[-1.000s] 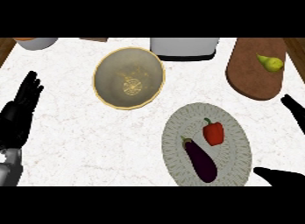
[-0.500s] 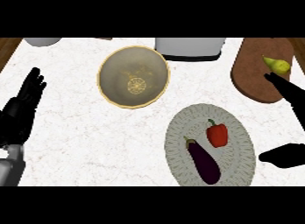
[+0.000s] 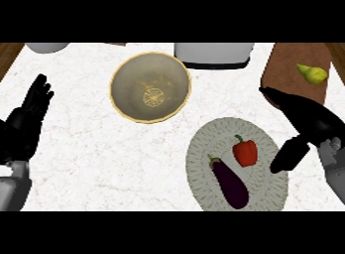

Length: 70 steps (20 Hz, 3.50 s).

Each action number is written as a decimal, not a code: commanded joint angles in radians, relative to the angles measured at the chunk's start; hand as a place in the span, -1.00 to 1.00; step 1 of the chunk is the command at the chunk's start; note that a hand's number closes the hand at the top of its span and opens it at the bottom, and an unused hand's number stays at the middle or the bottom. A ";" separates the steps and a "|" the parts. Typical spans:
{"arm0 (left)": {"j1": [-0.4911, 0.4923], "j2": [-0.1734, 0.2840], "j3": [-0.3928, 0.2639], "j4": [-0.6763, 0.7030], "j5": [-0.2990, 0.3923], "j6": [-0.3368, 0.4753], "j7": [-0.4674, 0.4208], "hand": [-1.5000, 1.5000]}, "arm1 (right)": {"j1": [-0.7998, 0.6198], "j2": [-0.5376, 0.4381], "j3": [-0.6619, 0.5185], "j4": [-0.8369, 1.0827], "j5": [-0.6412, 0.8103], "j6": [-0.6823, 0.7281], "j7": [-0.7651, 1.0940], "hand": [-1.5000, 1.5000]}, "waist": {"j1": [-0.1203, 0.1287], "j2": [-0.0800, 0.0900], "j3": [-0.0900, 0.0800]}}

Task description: Pick the bell pepper from the placemat and place it in the bowl

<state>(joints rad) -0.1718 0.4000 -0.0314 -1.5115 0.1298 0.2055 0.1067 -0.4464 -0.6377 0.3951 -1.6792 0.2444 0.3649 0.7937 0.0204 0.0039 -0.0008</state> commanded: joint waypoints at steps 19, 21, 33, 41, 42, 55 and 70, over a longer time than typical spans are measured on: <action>0.070 -0.048 0.079 -0.025 -0.058 -0.067 -0.024 0.00 | 0.053 0.171 0.060 0.212 0.376 0.050 -0.154 -1.00 | -0.018 -0.004 0.001; 0.037 -0.034 0.093 -0.062 -0.058 -0.081 0.039 0.00 | 0.017 0.257 0.056 0.279 0.401 0.069 -0.114 -1.00 | -0.016 -0.004 0.001; 0.012 -0.097 0.134 0.003 -0.110 -0.113 -0.013 0.00 | 0.111 0.315 -0.020 0.359 0.542 0.065 -0.250 -1.00 | -0.019 -0.004 0.001; -0.029 -0.137 0.129 0.002 -0.150 -0.106 0.030 0.00 | 0.008 0.407 -0.087 0.553 0.634 0.030 -0.302 -1.00 | -0.017 -0.003 0.001; 0.114 -0.122 0.127 -0.136 -0.135 -0.132 0.035 0.00 | 0.109 0.379 -0.077 0.494 0.623 0.010 -0.310 -1.00 | -0.014 -0.005 0.001; 0.059 -0.148 0.149 -0.087 -0.142 -0.149 0.026 0.00 | 0.009 0.479 -0.106 0.743 0.690 -0.113 -0.493 1.00 | -0.010 -0.002 0.001; -0.097 -0.188 0.057 -0.003 -0.164 -0.192 0.041 0.00 | -0.390 0.637 0.253 0.599 0.548 -0.288 0.083 1.00 | 0.170 0.016 0.000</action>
<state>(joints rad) -0.2310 0.2270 0.0517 -1.5232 -0.0281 0.0169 0.1284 -0.7277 -0.0160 0.5618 -1.0621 0.8427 0.1245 0.7417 0.1562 0.0193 -0.0010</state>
